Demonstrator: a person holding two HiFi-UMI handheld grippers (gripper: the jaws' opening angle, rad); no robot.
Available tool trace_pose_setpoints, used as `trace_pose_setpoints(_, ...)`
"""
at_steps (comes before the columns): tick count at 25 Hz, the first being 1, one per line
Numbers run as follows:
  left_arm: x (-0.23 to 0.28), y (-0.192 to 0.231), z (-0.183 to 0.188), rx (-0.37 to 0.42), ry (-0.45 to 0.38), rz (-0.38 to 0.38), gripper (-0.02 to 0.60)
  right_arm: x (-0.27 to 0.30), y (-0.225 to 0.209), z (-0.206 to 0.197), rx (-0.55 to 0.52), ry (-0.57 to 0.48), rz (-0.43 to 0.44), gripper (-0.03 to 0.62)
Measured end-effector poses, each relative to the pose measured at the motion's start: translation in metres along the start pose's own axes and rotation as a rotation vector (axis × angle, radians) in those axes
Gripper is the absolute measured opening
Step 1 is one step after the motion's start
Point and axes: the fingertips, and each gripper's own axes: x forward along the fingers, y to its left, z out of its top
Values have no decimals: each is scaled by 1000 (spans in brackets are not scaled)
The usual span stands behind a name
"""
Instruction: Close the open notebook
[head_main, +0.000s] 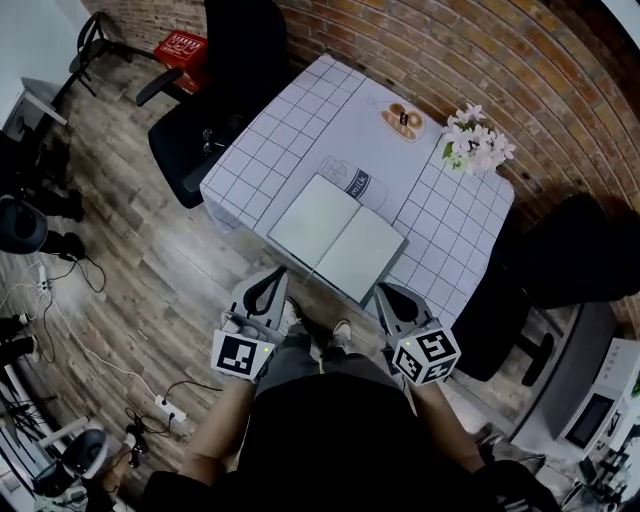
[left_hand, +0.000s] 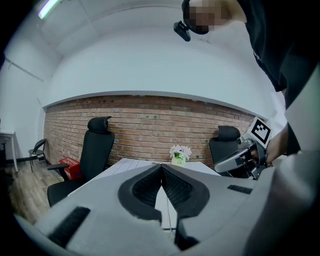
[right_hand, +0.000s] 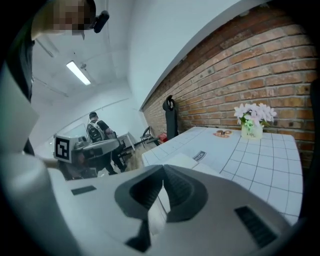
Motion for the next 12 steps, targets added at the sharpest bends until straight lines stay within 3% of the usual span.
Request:
trace_pose_setpoints(6,19,22,-26,48,48,-6,25,8,-13,-39,61,74,-50,21)
trace_pose_setpoints(12,45,37,-64,107,103,-37,25,18,-34,-81,192,130,-111,101)
